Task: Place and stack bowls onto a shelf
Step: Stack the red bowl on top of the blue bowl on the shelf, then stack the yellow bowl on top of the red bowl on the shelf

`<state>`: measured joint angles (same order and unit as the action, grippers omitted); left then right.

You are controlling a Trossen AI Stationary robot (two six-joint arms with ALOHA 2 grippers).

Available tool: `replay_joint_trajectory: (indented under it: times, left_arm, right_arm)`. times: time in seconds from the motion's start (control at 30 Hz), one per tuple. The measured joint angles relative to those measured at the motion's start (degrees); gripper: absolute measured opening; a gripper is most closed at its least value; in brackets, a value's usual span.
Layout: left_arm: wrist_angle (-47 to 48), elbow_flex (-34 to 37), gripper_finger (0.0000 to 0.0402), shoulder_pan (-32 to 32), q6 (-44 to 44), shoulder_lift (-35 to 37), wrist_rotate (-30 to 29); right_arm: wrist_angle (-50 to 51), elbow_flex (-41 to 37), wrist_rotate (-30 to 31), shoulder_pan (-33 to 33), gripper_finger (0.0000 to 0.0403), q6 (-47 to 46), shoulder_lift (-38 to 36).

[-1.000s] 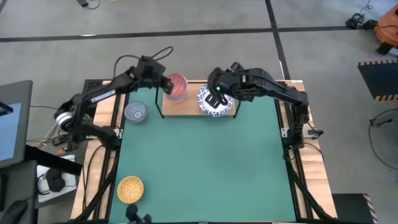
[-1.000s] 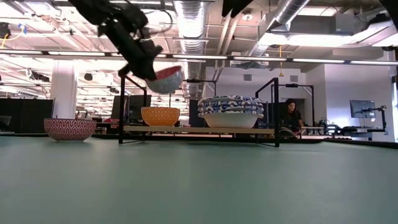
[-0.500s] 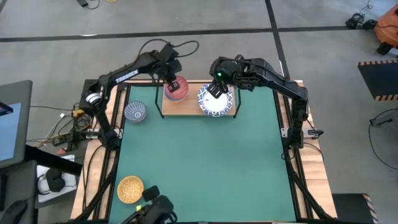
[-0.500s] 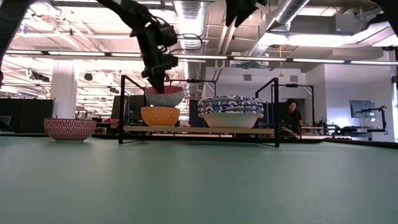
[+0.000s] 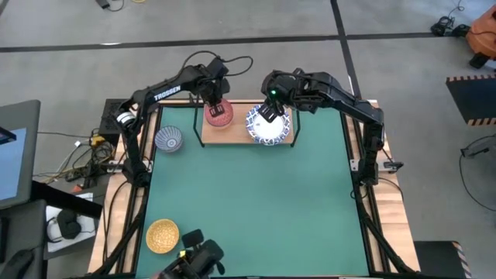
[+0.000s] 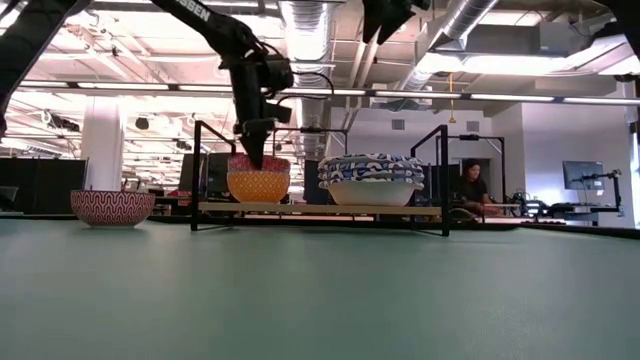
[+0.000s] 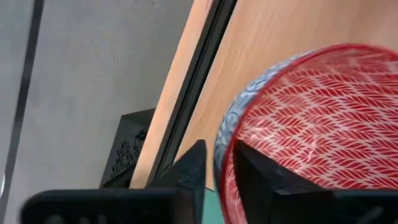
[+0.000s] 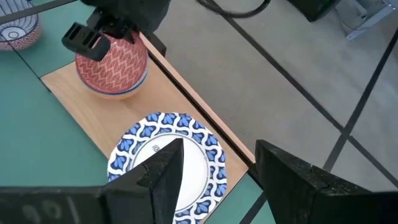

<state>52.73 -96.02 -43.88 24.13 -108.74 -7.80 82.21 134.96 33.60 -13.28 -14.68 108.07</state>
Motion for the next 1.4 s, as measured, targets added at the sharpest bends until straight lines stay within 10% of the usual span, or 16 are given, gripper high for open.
replay_joint_trajectory:
  times: [0.33, 0.87, 1.4]
  left_arm:
    - [5.9, -7.9, 0.0145, -0.4, -5.5, 0.3, -0.5]
    - [10.0, -8.1, 0.0123, 3.7, -18.0, 16.8, 1.8]
    - [20.4, 5.2, 0.0122, 30.0, -45.6, 40.1, -3.4]
  right_arm:
    - [-0.3, 0.0, -1.0, 0.1, 0.0223, -0.5, 0.0]
    - [-6.6, -12.7, -19.8, 2.5, 0.0223, -4.7, 0.1]
    - [-37.4, -28.6, -26.5, 17.7, 0.0223, -17.6, -0.1]
